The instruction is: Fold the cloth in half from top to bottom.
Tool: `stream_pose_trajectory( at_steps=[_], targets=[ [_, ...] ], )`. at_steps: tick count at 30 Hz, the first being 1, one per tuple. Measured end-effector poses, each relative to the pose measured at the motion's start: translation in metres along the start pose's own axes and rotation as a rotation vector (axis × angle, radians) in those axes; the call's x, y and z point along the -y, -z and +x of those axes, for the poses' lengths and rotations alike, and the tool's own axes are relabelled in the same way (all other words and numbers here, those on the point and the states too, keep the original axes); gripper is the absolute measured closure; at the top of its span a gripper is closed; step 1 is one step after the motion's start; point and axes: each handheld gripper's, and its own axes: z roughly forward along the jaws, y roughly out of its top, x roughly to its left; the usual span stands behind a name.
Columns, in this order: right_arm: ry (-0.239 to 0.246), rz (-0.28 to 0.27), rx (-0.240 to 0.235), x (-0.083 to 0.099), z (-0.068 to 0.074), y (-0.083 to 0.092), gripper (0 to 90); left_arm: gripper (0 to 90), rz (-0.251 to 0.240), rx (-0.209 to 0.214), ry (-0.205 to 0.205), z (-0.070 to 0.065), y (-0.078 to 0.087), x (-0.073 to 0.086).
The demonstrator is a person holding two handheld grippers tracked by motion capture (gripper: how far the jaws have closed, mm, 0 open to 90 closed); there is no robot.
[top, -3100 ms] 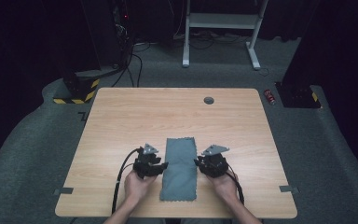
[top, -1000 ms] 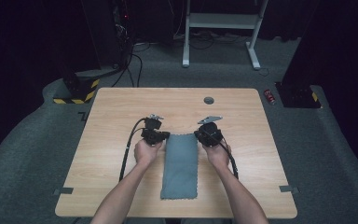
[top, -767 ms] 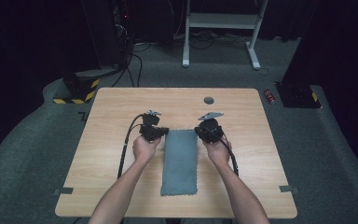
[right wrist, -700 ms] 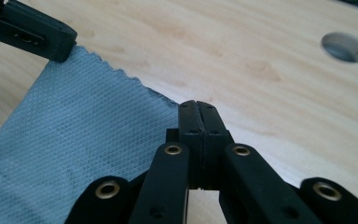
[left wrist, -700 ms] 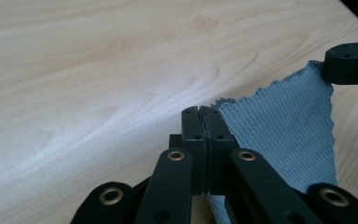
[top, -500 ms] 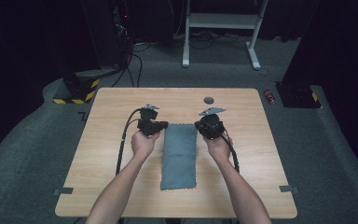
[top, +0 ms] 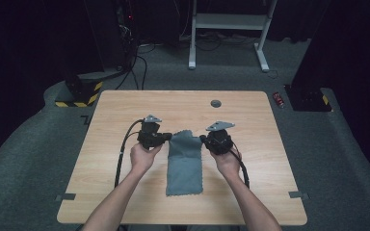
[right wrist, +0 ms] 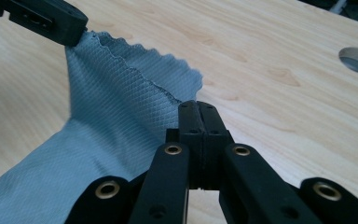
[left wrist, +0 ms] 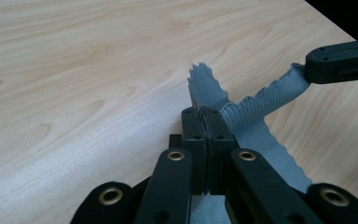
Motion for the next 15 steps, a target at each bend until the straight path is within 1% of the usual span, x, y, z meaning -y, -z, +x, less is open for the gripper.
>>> stream_pose_trajectory(
  at_steps=[2, 6, 8, 10, 12, 15],
  targets=[
    [0.003, 0.000, -0.013, 0.004, 0.003, 0.002, 89.9, 89.1, 0.004, 0.010, -0.001, -0.002, 0.001, 0.007],
    [0.021, 0.012, -0.029, 0.013, 0.009, 0.004, 89.9, 89.2, 0.026, 0.012, -0.026, -0.006, 0.001, 0.019],
    [0.028, 0.017, -0.034, 0.016, 0.011, 0.003, 89.9, 89.2, 0.029, 0.021, -0.031, -0.009, 0.001, 0.024],
    [0.022, 0.017, -0.044, 0.020, 0.013, 0.003, 89.9, 89.1, 0.030, 0.029, -0.052, -0.014, 0.003, 0.029],
    [0.031, 0.020, -0.053, 0.026, 0.016, 0.005, 89.9, 89.2, 0.036, 0.035, -0.090, -0.020, 0.006, 0.034],
    [0.026, 0.021, -0.066, 0.036, 0.020, 0.010, 89.9, 89.1, 0.046, 0.056, -0.107, -0.029, 0.008, 0.044]
  ],
)
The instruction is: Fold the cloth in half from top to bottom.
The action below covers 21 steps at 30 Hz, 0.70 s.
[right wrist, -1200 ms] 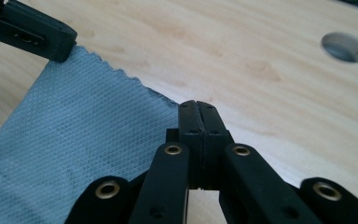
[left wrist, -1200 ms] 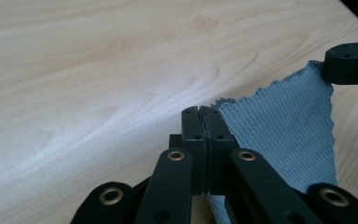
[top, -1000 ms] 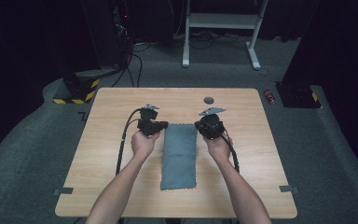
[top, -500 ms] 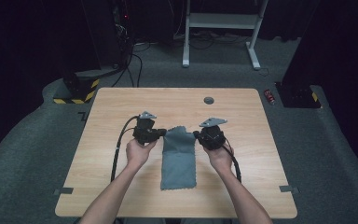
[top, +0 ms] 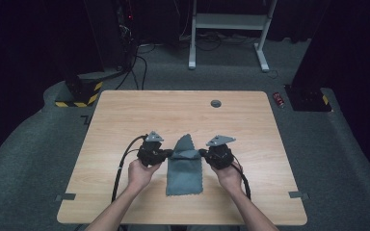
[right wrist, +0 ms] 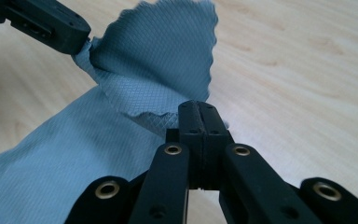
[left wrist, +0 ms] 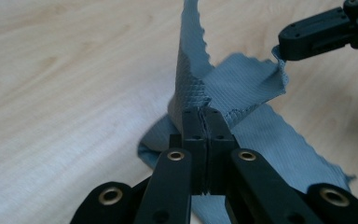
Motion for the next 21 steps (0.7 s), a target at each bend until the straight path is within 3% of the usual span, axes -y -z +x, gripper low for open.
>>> stream_pose_trajectory(
  at_steps=[3, 9, 21],
  targets=[
    [0.006, -0.003, -0.015, 0.010, 0.007, 0.005, 89.9, 89.1, 0.017, 0.011, -0.030, -0.009, 0.000, 0.013],
    [0.027, 0.007, -0.038, 0.030, 0.020, 0.011, 89.9, 89.1, 0.016, 0.024, -0.048, -0.023, 0.003, 0.033],
    [0.014, 0.005, -0.063, 0.054, 0.034, 0.018, 89.8, 89.1, -0.009, 0.029, -0.040, -0.032, 0.013, 0.055]
  ],
)
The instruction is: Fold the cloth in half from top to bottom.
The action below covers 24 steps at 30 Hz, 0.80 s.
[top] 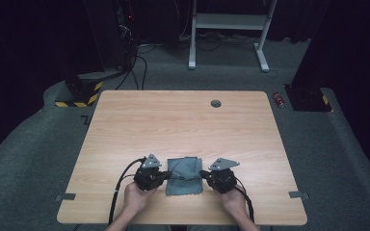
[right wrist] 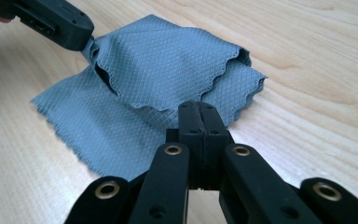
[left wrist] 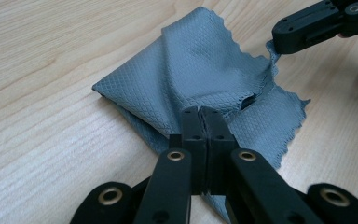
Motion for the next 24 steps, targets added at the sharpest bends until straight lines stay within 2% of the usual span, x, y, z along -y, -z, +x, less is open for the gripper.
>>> stream_pose_trajectory(
  at_steps=[13, 24],
  targets=[
    [0.018, -0.004, -0.017, 0.011, 0.014, 0.004, 89.8, 88.9, -0.020, -0.009, -0.010, -0.012, 0.008, 0.012],
    [0.040, 0.022, -0.018, 0.022, 0.021, 0.005, 89.7, 88.3, 0.004, -0.019, -0.043, -0.023, 0.005, 0.025]
  ],
)
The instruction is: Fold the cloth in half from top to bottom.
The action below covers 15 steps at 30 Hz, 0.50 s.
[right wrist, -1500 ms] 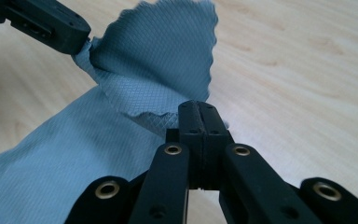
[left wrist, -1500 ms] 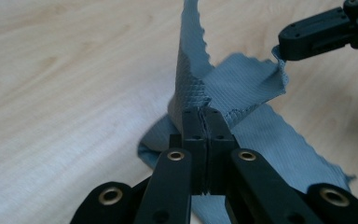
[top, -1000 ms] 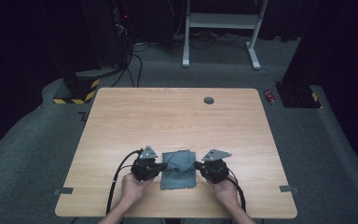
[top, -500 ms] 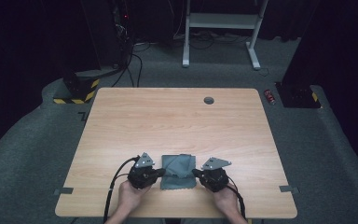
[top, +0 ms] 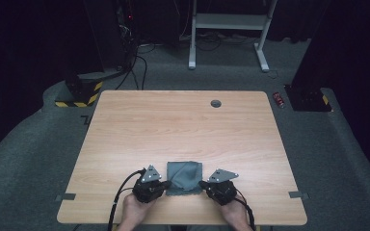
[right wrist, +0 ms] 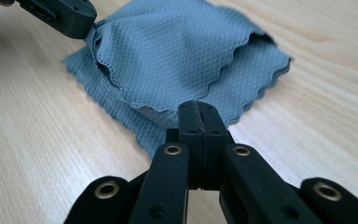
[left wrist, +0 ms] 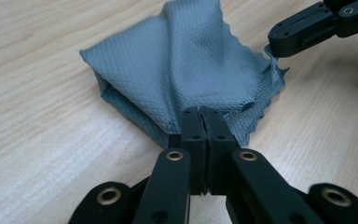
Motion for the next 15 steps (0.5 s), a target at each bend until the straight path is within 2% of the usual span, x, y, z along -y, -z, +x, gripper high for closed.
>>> stream_pose_trajectory(
  at_steps=[7, 11, 15],
  targets=[
    [0.001, 0.024, -0.016, 0.0091, 0.0044, -0.0029, 85.9, 84.5, 0.021, 0.004, 0.005, -0.0037, -0.0033, 0.0068],
    [0.005, 0.015, -0.026, 0.0072, 0.0059, -0.0009, 81.1, 80.9, 0.030, 0.011, -0.001, -0.0055, -0.0023, 0.0076],
    [-0.004, -0.013, -0.030, 0.0018, 0.0058, 0.0039, 77.9, 72.5, 0.027, 0.009, -0.002, -0.0065, 0.0016, 0.0073]
  ],
)
